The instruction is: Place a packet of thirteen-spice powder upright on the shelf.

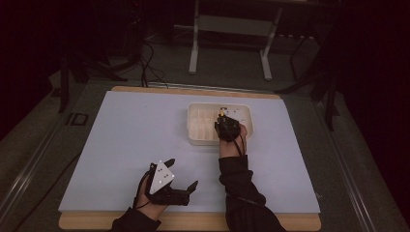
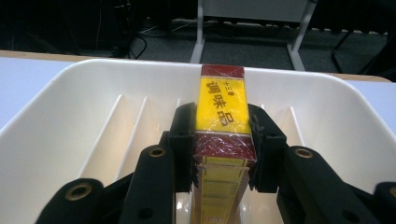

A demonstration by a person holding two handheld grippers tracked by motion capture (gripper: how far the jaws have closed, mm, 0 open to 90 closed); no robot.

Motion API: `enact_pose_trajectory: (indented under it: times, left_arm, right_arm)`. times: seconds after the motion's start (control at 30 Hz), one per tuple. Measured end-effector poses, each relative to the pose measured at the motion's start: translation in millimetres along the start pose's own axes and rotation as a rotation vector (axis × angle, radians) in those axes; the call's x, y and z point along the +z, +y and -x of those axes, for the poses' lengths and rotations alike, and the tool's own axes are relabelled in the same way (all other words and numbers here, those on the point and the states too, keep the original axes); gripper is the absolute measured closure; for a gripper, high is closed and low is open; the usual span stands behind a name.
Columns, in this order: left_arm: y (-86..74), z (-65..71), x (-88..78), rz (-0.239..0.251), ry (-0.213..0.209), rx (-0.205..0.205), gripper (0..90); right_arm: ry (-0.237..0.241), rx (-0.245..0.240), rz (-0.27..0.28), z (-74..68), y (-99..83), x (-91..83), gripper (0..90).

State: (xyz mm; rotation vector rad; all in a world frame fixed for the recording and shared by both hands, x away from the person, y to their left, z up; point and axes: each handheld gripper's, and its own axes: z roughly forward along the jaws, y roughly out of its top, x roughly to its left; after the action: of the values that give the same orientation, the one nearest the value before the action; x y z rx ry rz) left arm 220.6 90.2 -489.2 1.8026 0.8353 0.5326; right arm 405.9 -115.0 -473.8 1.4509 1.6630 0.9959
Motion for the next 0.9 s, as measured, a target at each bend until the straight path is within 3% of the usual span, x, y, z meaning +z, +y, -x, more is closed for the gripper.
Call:
enact_pose_trajectory:
  times: [0.23,0.3,0.43,0.73,0.9]
  left_arm:
    - [0.8,-0.8,-0.9,0.005,0.004,-0.004,1.3]
    - [1.3,-0.5,-1.5,0.005,0.004,-0.002,1.4]
    - [1.8,-0.8,-1.6,0.007,0.005,-0.002,1.3]
    - [3.4,1.7,-3.0,0.018,-0.004,0.001,1.4]
    - [3.5,2.1,-2.8,0.021,-0.005,0.000,1.4]
  right_arm:
    - [0.035,0.029,0.014,4.7,-0.7,-2.7,60.4]
    - [0.045,0.017,0.034,5.8,0.3,-6.5,57.7]
    - [0.072,0.040,0.048,11.1,4.7,-16.4,55.6]
    - [0.130,0.018,0.073,18.1,18.7,-40.6,50.0]
    - [0.174,-0.004,0.057,26.5,24.5,-52.3,46.3]
